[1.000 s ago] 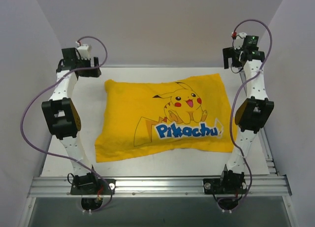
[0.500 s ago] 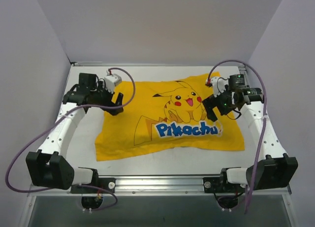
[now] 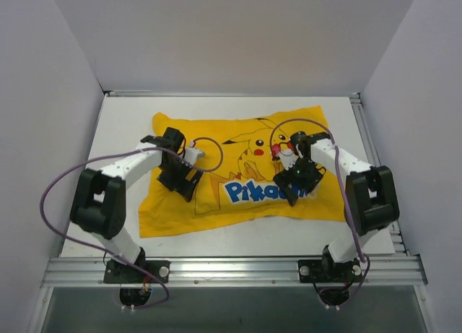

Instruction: Put the pillow into the pillowcase

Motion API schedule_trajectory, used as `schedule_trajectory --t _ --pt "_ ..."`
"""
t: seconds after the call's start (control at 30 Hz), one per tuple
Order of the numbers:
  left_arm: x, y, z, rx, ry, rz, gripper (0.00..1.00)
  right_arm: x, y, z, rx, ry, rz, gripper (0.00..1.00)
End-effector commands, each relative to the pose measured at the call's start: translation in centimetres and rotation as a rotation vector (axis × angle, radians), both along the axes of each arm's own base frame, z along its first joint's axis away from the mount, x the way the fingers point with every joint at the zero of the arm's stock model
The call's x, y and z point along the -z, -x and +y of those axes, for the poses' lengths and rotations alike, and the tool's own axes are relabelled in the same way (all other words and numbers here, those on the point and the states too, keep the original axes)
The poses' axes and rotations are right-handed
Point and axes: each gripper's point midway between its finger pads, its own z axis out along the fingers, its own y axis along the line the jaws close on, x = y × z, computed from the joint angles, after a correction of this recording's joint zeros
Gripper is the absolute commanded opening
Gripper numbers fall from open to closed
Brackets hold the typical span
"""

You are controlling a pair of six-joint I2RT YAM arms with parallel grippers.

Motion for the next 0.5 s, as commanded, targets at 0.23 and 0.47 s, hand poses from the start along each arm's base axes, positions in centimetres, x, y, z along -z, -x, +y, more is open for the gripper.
schedule_trajectory --t 0.23,0.47 --pt "-0.3 -18.5 6.2 -0.319 -0.050 -0.242 0.97 -0.1 -13.6 2.3 0.124 0.007 -0.189 1.00" --pt "-8.8 -20.5 7.8 -0.305 -0.001 -0.434 0.97 -7.5 -15.0 2.4 0.255 -0.157 -0.308 1.00"
